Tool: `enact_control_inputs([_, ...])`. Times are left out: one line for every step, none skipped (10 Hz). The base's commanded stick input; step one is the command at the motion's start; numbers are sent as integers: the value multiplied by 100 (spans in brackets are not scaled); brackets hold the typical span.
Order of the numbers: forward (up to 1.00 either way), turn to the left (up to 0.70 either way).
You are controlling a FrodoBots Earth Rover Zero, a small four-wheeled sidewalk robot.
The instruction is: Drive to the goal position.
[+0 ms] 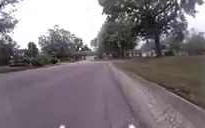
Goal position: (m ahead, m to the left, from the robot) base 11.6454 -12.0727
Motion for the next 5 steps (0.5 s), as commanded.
enact_control_inputs([100,6])
enact_control_inputs([100,0])
enact_control_inputs([100,0])
enact_control_inputs([100,0])
enact_control_inputs([100,0])
